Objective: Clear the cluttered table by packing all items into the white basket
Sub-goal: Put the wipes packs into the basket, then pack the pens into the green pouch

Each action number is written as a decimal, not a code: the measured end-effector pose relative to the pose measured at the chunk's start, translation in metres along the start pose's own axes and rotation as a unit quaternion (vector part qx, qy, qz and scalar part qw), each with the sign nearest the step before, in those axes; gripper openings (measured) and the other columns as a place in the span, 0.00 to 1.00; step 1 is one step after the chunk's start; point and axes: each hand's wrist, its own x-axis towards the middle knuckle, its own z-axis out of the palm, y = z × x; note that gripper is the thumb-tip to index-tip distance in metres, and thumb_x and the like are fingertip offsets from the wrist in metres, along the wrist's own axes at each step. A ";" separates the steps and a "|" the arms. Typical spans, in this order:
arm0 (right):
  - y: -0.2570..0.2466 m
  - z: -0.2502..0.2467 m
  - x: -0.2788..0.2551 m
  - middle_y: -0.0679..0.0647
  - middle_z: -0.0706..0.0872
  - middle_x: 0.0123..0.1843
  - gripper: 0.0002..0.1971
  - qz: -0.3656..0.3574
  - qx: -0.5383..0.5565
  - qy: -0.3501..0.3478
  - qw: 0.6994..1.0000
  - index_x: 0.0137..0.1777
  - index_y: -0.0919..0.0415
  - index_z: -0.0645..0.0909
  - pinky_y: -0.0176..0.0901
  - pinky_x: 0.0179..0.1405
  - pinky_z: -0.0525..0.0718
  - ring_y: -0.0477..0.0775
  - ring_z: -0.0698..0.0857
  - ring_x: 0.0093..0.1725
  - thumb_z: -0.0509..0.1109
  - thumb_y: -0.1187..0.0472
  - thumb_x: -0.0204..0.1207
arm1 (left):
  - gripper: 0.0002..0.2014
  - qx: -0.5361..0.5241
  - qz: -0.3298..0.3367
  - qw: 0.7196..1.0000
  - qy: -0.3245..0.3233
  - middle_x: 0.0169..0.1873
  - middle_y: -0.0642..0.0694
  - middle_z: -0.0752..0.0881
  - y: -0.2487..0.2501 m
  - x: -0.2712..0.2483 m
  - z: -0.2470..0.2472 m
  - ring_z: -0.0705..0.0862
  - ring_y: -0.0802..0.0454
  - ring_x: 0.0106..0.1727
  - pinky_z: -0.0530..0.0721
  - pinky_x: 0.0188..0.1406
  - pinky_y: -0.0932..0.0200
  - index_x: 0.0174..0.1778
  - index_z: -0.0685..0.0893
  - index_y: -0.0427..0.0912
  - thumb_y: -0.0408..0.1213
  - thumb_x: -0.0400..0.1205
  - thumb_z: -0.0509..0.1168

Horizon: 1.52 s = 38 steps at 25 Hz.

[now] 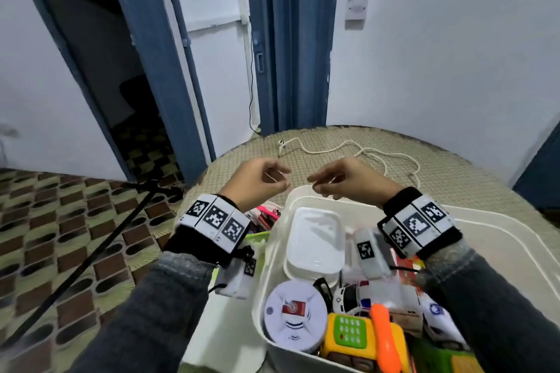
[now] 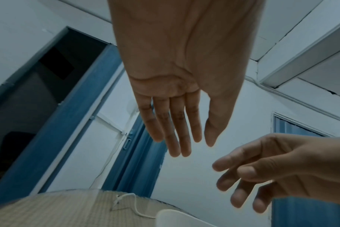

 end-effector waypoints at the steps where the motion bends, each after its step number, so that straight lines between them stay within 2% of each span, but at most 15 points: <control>1: -0.015 0.011 0.006 0.56 0.90 0.43 0.11 -0.003 0.009 0.005 1.000 0.57 0.63 0.86 0.40 0.38 0.85 0.48 0.84 0.38 0.73 0.67 0.75 | 0.09 0.005 0.000 1.000 0.013 0.37 0.54 0.87 -0.011 -0.009 -0.016 0.81 0.72 0.33 0.77 0.37 0.79 0.52 0.85 0.44 0.31 0.78 0.71; 4: -0.059 0.049 0.023 0.60 0.90 0.45 0.10 0.001 0.024 0.028 0.999 0.57 0.63 0.86 0.40 0.37 0.85 0.48 0.85 0.37 0.73 0.66 0.76 | 0.09 0.012 -0.011 1.000 0.026 0.37 0.51 0.86 -0.052 -0.035 -0.057 0.80 0.75 0.29 0.75 0.34 0.80 0.52 0.85 0.43 0.29 0.78 0.70; 8: -0.110 0.109 0.040 0.59 0.89 0.39 0.07 0.028 0.071 0.053 0.996 0.52 0.64 0.86 0.37 0.32 0.84 0.50 0.85 0.34 0.72 0.68 0.76 | 0.09 0.014 -0.043 0.999 0.027 0.36 0.48 0.87 -0.120 -0.065 -0.094 0.80 0.69 0.30 0.78 0.38 0.71 0.52 0.86 0.41 0.28 0.77 0.71; 12: -0.128 0.172 0.049 0.64 0.86 0.35 0.05 0.073 0.134 0.086 0.984 0.49 0.67 0.85 0.41 0.29 0.80 0.55 0.83 0.31 0.71 0.70 0.75 | 0.09 -0.031 -0.065 0.997 0.004 0.32 0.51 0.84 -0.172 -0.088 -0.108 0.82 0.69 0.28 0.79 0.35 0.74 0.49 0.84 0.41 0.25 0.77 0.70; 15: -0.117 0.224 0.051 0.58 0.84 0.31 0.05 0.123 0.160 0.093 0.975 0.48 0.66 0.85 0.39 0.26 0.80 0.51 0.81 0.27 0.70 0.70 0.75 | 0.11 -0.068 -0.084 0.994 -0.002 0.33 0.47 0.85 -0.210 -0.099 -0.104 0.83 0.57 0.35 0.83 0.45 0.59 0.46 0.84 0.46 0.25 0.76 0.71; 16: -0.110 0.239 0.051 0.56 0.83 0.31 0.06 0.140 0.159 0.097 0.972 0.48 0.65 0.85 0.40 0.27 0.81 0.50 0.82 0.27 0.70 0.70 0.74 | 0.11 -0.081 -0.096 0.992 -0.003 0.33 0.48 0.84 -0.221 -0.103 -0.100 0.81 0.58 0.34 0.81 0.43 0.61 0.46 0.84 0.46 0.24 0.76 0.70; 18: -0.094 0.264 0.049 0.55 0.83 0.31 0.07 0.174 0.167 0.107 0.964 0.50 0.65 0.85 0.42 0.29 0.82 0.51 0.83 0.28 0.69 0.71 0.74 | 0.10 -0.096 -0.114 0.989 -0.004 0.31 0.51 0.83 -0.240 -0.109 -0.091 0.78 0.66 0.29 0.77 0.34 0.70 0.46 0.84 0.46 0.25 0.77 0.70; 19: -0.084 0.276 0.049 0.54 0.82 0.30 0.07 0.188 0.173 0.110 0.961 0.51 0.66 0.85 0.42 0.30 0.82 0.51 0.82 0.29 0.69 0.71 0.75 | 0.10 -0.105 -0.122 0.987 -0.002 0.31 0.52 0.83 -0.250 -0.111 -0.086 0.78 0.68 0.26 0.75 0.33 0.71 0.45 0.84 0.47 0.25 0.77 0.70; 21: -0.065 0.296 0.049 0.53 0.83 0.32 0.09 0.202 0.164 0.101 0.960 0.53 0.66 0.85 0.42 0.33 0.82 0.51 0.82 0.30 0.69 0.70 0.74 | 0.11 -0.126 -0.143 0.982 0.004 0.30 0.53 0.82 -0.270 -0.111 -0.077 0.77 0.69 0.24 0.75 0.34 0.69 0.45 0.84 0.49 0.27 0.77 0.70; 24: -0.038 0.320 0.051 0.52 0.85 0.38 0.11 0.215 0.154 0.042 0.963 0.56 0.60 0.85 0.41 0.34 0.81 0.51 0.82 0.33 0.72 0.65 0.74 | 0.09 -0.155 -0.176 0.972 0.001 0.31 0.53 0.81 -0.291 -0.107 -0.063 0.76 0.70 0.24 0.74 0.33 0.72 0.50 0.84 0.44 0.26 0.78 0.69; 26: -0.024 0.329 0.056 0.51 0.85 0.40 0.11 0.230 0.155 0.044 0.960 0.56 0.59 0.85 0.38 0.34 0.80 0.50 0.81 0.34 0.72 0.65 0.75 | 0.10 -0.160 -0.188 0.969 -0.015 0.33 0.51 0.82 -0.302 -0.100 -0.055 0.77 0.69 0.25 0.74 0.32 0.73 0.50 0.83 0.43 0.26 0.78 0.68; 30: -0.001 0.328 0.078 0.52 0.85 0.46 0.10 0.242 0.147 0.117 0.952 0.57 0.62 0.85 0.37 0.42 0.78 0.51 0.83 0.45 0.72 0.67 0.75 | 0.09 -0.156 -0.218 0.962 -0.045 0.32 0.52 0.81 -0.327 -0.077 -0.044 0.77 0.69 0.25 0.74 0.29 0.73 0.52 0.83 0.42 0.26 0.79 0.68; 33: 0.017 0.315 0.094 0.53 0.84 0.53 0.12 0.235 0.120 0.150 0.953 0.56 0.60 0.85 0.41 0.54 0.77 0.54 0.81 0.57 0.75 0.67 0.73 | 0.11 -0.149 -0.237 0.958 -0.061 0.34 0.50 0.81 -0.334 -0.060 -0.036 0.78 0.62 0.32 0.74 0.30 0.76 0.58 0.82 0.38 0.27 0.79 0.68; 36: 0.027 0.310 0.105 0.57 0.79 0.59 0.15 0.247 0.013 0.164 0.955 0.59 0.57 0.84 0.53 0.69 0.71 0.60 0.75 0.66 0.76 0.62 0.72 | 0.18 -0.151 -0.251 0.954 -0.067 0.43 0.46 0.81 -0.343 -0.047 -0.025 0.79 0.55 0.39 0.76 0.36 0.73 0.64 0.79 0.38 0.30 0.78 0.70; 38: 0.030 0.310 0.109 0.59 0.74 0.68 0.20 0.302 -0.064 0.172 0.935 0.66 0.54 0.80 0.54 0.72 0.66 0.62 0.69 0.71 0.74 0.58 0.73 | 0.22 -0.147 -0.273 0.947 -0.078 0.50 0.44 0.79 -0.350 -0.038 -0.017 0.78 0.52 0.46 0.78 0.43 0.67 0.67 0.76 0.40 0.32 0.78 0.71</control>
